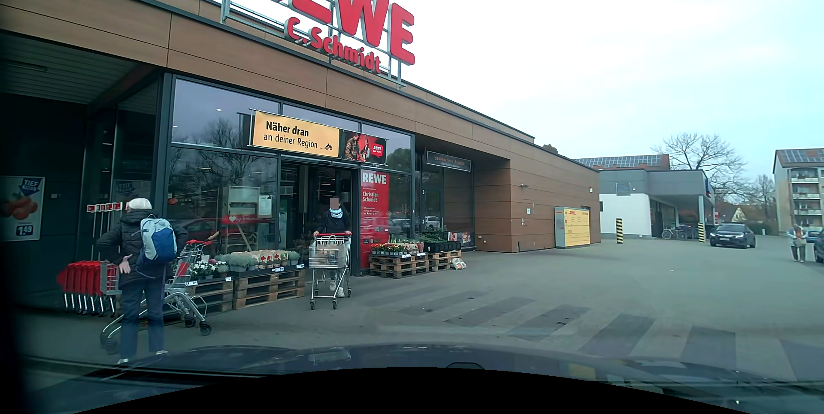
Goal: Follow the waypoints while adhering to traffic rules and regulations
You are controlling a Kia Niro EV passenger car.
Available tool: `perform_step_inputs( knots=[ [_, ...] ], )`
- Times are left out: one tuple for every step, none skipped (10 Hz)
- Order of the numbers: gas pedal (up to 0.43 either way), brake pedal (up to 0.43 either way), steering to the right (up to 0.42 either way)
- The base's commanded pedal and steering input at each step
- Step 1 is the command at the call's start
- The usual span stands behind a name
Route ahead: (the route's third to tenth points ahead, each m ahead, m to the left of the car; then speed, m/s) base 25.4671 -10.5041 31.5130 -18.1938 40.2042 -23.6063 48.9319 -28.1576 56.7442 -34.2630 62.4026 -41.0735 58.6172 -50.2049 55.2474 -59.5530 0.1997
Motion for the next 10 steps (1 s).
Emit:
perform_step_inputs(
  knots=[
    [0.11,0.0,0.793],
    [0.13,0.0,0.799],
    [0.169,0.0,0.805],
    [0.189,0.0,0.809],
    [0.197,0.0,0.811],
    [0.228,0.0,0.811],
    [0.24,0.0,0.809],
    [0.248,0.0,0.799],
    [0.248,0.0,0.791],
    [0.248,0.0,0.778]
  ],
)
